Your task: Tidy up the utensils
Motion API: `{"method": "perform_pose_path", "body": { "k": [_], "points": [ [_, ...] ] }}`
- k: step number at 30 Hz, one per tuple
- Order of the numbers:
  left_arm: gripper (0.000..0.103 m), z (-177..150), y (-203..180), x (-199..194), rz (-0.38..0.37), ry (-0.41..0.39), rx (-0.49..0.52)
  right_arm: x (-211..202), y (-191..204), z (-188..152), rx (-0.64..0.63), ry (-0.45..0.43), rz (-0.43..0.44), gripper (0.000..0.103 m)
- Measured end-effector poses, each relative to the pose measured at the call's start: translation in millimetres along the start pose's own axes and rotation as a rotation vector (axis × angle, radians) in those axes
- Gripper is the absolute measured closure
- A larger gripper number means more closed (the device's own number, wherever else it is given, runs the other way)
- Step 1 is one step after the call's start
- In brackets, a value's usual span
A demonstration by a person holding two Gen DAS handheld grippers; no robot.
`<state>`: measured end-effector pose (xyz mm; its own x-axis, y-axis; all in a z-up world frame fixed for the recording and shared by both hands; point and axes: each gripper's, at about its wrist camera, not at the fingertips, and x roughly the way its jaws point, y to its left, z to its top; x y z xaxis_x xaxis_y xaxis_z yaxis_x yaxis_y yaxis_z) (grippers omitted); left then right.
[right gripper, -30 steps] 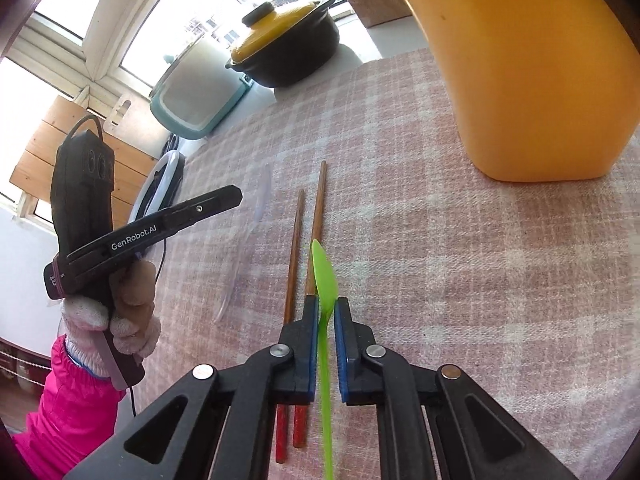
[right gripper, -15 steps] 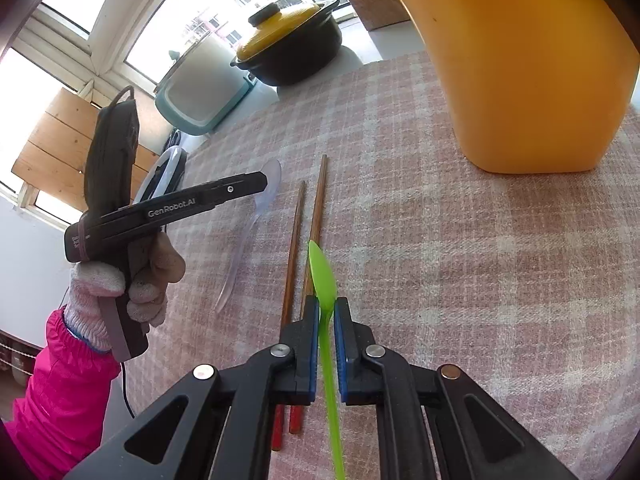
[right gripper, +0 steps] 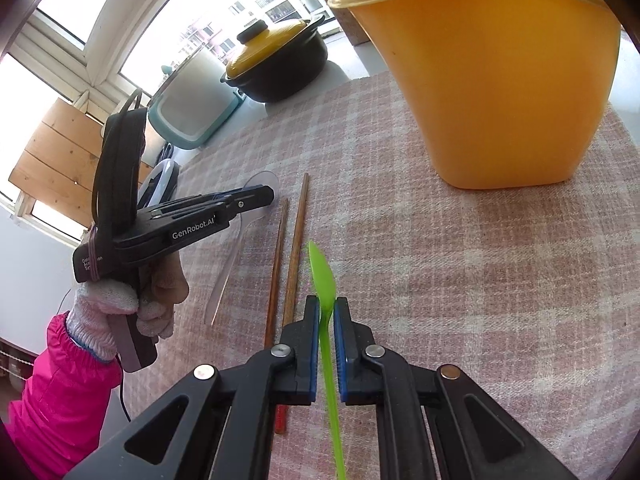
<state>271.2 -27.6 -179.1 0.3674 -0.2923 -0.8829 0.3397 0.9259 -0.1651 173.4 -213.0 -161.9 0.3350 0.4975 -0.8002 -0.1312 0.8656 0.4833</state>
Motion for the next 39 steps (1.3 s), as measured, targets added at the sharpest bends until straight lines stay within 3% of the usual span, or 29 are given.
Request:
{"method": "perform_pose_path", "body": {
  "k": [7, 21, 27, 39],
  "points": [
    [0.1, -4.8, 6.8, -42.4, -0.06, -0.1, -0.108, -25.7, -0.8, 0.9, -0.012, -0.061, 0.003, 0.101],
    [0.1, 7.4, -38.4, -132.7, -0.092, -0.381, -0.119, -101.1, -2.9, 15.7, -0.026, -0.248, 0.043, 0.102],
    [0.1, 24.9, -59.4, -151.1, -0.102, -0.482, -0.119, -133.8, -9.3, 29.8, -0.024, -0.327, 0.076, 0.102],
    [0.1, 80.9, -89.3, -152.7, -0.175, -0.563, -0.146, -183.0, -12.8, 78.9, -0.042, -0.453, 0.089, 0.102]
  ]
}}
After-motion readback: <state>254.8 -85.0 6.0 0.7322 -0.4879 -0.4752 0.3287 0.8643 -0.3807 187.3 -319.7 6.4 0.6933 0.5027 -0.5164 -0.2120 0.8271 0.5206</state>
